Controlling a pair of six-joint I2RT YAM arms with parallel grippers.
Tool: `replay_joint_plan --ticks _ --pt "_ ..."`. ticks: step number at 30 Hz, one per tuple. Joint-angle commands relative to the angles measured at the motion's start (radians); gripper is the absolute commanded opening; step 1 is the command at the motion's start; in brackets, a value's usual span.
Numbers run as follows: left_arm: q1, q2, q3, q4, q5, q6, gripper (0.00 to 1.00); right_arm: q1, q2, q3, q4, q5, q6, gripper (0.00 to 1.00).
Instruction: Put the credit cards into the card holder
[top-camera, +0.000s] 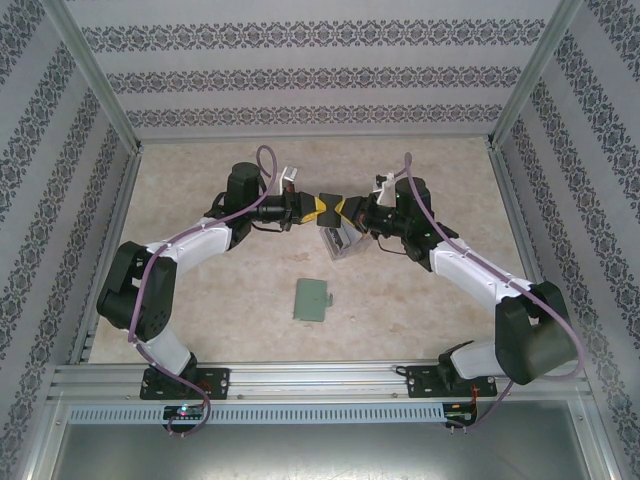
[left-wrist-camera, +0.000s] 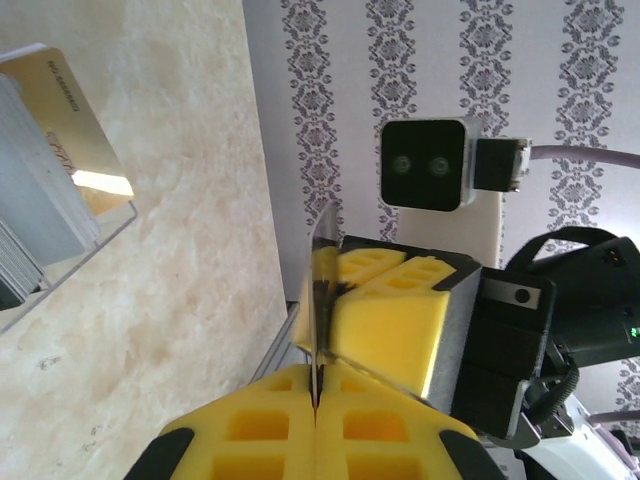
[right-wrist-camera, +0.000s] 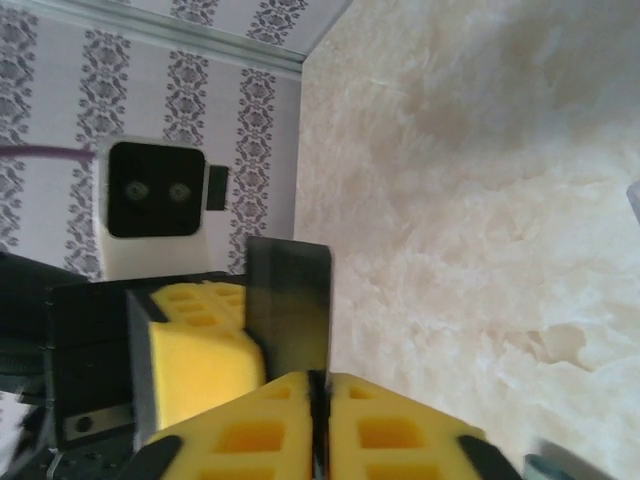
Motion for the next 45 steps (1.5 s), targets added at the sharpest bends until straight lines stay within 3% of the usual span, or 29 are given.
replay_joint_plan --ticks 1,2,4,7,11,15,22,29,36,40,45 --pt "-0.009 -0.018 0.040 -0.106 -0.005 0.080 0.20 -0.002 -0.005 -0.009 0.002 -0.026 -0.038 0.03" --pt "-0.009 -0.023 0.041 -0.169 -0.028 0.113 0.23 -0.001 -0.013 -0.015 -0.013 -0.017 -0.047 0.03" --pt "-0.009 -0.044 0.032 -0.282 -0.098 0.164 0.45 0.004 -0.037 -0.036 -0.041 0.019 -0.068 0.02" --pt "-0.007 -0.085 -0.004 -0.441 -0.251 0.219 0.52 0.043 -0.095 -0.086 -0.097 0.148 -0.126 0.00" --pt "-0.009 -0.154 -0.081 -0.555 -0.401 0.252 0.57 0.173 -0.136 -0.065 -0.348 0.395 -0.265 0.00" --pt "-0.028 -0.232 -0.118 -0.675 -0.517 0.317 0.61 0.306 -0.091 -0.056 -0.421 0.501 -0.251 0.00" --pt "-0.130 -0.301 -0.136 -0.833 -0.681 0.407 0.70 0.441 -0.013 -0.096 -0.419 0.598 -0.187 0.00" --pt "-0.266 -0.299 -0.138 -0.908 -0.841 0.420 0.77 0.439 -0.135 -0.235 -0.401 0.633 -0.162 0.00" --pt "-0.397 -0.192 -0.057 -0.966 -0.941 0.439 0.87 0.419 -0.170 -0.320 -0.382 0.609 -0.162 0.00" --pt "-0.445 -0.117 0.001 -1.010 -0.986 0.463 0.96 0.418 -0.162 -0.345 -0.361 0.623 -0.149 0.00" --pt "-0.477 -0.024 0.062 -1.050 -0.998 0.474 0.99 0.418 -0.144 -0.364 -0.341 0.630 -0.128 0.00"
